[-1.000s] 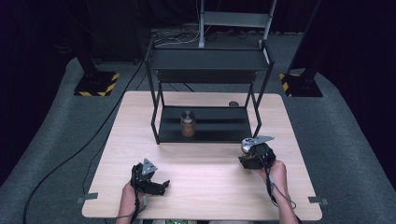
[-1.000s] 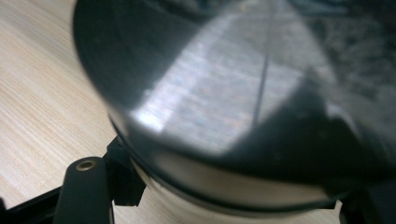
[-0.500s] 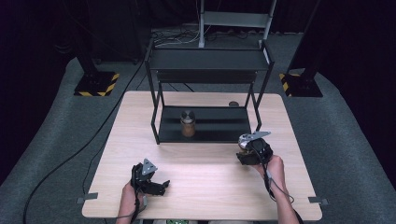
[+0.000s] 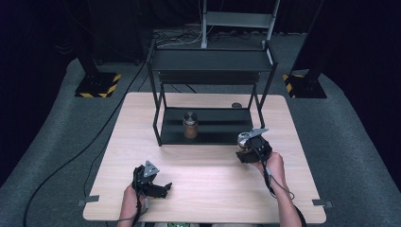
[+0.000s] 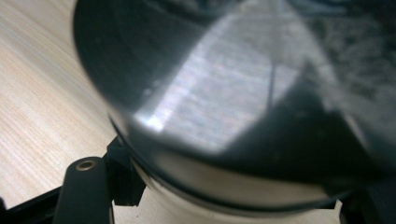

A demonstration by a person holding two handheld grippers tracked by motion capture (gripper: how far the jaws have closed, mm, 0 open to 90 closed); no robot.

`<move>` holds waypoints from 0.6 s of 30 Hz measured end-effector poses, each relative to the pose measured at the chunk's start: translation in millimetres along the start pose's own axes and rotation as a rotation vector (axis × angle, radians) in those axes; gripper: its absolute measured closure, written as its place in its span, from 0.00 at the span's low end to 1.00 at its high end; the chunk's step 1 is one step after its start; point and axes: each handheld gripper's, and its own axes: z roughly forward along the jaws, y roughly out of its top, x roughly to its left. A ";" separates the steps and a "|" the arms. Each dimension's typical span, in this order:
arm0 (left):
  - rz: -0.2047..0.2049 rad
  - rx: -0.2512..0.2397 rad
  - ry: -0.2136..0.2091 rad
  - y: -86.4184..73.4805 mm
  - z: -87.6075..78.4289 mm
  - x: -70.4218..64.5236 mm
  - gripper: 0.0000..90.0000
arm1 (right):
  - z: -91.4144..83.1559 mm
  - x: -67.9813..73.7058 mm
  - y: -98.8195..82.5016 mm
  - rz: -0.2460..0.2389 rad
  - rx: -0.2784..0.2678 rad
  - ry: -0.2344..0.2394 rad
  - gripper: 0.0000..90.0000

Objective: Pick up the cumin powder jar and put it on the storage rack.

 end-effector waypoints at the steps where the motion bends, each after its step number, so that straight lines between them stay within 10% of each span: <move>1: -0.001 0.000 0.000 0.0 0.0 0.1 0.00 | 0.8 0.0 1.6 0.002 0.002 0.000 0.34; 18: -0.001 0.001 -0.001 0.1 0.0 0.2 0.00 | 8.9 -5.0 23.1 -0.016 0.007 0.009 0.34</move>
